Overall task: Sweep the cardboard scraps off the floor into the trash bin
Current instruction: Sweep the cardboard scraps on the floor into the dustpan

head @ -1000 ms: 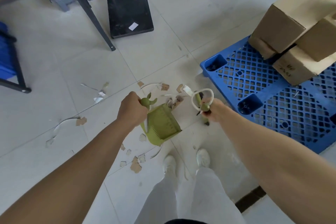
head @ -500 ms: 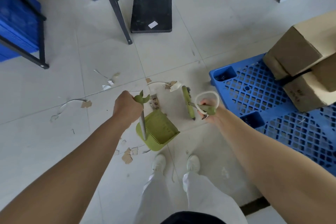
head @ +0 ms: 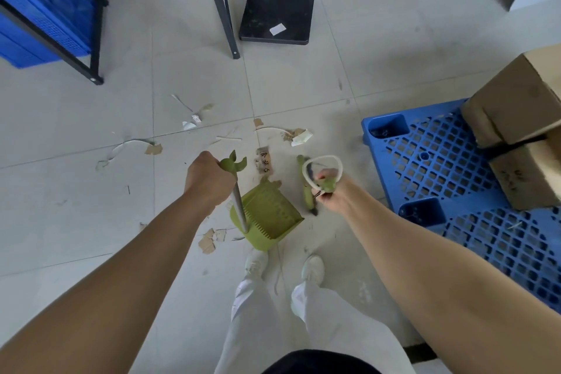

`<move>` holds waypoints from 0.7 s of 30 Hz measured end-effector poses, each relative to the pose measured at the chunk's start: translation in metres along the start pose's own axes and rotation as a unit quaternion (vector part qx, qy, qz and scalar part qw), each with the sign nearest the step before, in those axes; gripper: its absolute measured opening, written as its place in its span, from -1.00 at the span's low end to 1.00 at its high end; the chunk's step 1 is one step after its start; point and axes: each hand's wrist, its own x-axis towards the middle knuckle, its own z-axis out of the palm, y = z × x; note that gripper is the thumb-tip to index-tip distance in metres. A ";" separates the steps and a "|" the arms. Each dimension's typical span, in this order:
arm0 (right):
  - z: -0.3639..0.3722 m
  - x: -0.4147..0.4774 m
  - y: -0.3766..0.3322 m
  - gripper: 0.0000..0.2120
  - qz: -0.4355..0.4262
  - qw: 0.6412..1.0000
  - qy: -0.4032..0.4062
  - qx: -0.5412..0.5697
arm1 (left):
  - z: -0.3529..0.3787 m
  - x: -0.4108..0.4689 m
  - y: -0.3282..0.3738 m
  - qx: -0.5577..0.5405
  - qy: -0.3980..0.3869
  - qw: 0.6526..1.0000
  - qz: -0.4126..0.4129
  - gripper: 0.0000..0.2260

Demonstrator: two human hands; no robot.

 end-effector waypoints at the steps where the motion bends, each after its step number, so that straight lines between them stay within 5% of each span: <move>1: 0.000 0.003 -0.002 -0.77 -0.005 1.000 -0.003 0.003 | 0.000 -0.001 0.001 -0.001 0.003 1.000 -0.004 -0.83; 7: -0.007 0.000 -0.012 -0.77 -0.030 0.996 -0.051 0.062 | -0.007 0.006 0.008 0.003 0.013 1.000 -0.024 -0.82; 15: -0.013 -0.002 -0.065 -0.76 -0.075 0.994 0.070 0.028 | -0.011 0.031 0.025 0.000 0.004 1.000 -0.008 -0.89; 21: -0.001 0.016 -0.085 -0.88 -0.048 0.995 0.082 0.037 | -0.012 0.061 0.047 -0.030 -0.013 0.999 0.012 -0.88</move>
